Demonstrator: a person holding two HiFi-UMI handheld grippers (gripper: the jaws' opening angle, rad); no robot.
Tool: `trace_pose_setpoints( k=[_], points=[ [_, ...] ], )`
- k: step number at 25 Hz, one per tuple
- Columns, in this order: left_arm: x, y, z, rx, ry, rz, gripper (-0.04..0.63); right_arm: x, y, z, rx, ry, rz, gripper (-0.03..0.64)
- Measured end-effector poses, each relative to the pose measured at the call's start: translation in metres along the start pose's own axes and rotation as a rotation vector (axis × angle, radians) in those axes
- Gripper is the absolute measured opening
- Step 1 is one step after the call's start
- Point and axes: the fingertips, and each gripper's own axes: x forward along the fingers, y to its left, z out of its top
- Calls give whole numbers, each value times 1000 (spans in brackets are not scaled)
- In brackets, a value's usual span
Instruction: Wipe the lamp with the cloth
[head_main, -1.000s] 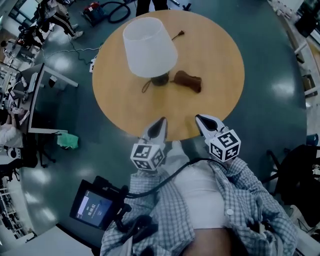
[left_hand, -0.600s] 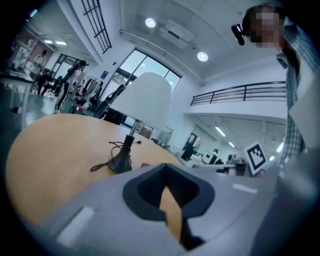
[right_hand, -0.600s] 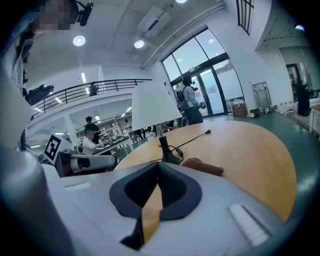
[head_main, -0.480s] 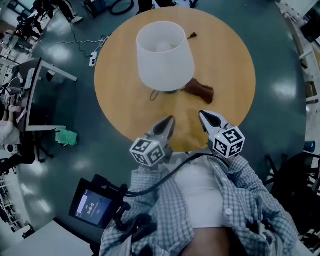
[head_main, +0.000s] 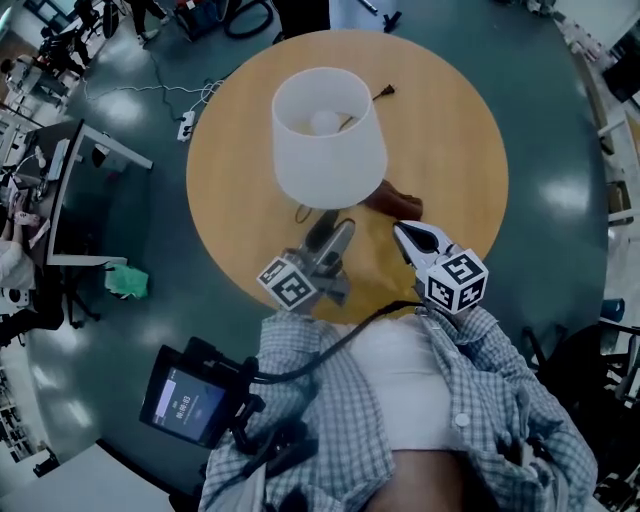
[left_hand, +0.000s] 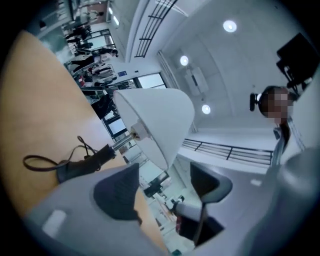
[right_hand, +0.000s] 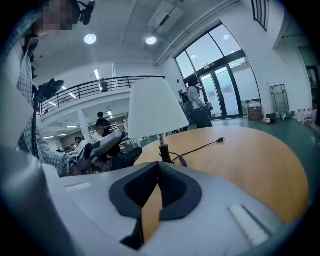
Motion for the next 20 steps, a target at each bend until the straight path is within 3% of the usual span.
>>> trace_pose_setpoints(
  k=[7, 8, 13, 17, 20],
  points=[
    [13, -3, 38, -154, -210, -95, 336, -9, -9, -3, -13, 53, 3, 2],
    [13, -5, 43, -152, -233, -106, 326, -7, -10, -5, -12, 62, 6, 2],
    [15, -17, 61, -79, -303, -146, 135, 3, -21, -25, -70, 154, -7, 2],
    [17, -17, 64, -77, -307, -150, 120, 16, -45, -38, -124, 224, -52, 2],
    [14, -18, 59, -89, -296, -136, 120, 31, -62, -59, -253, 344, -47, 3]
  ],
)
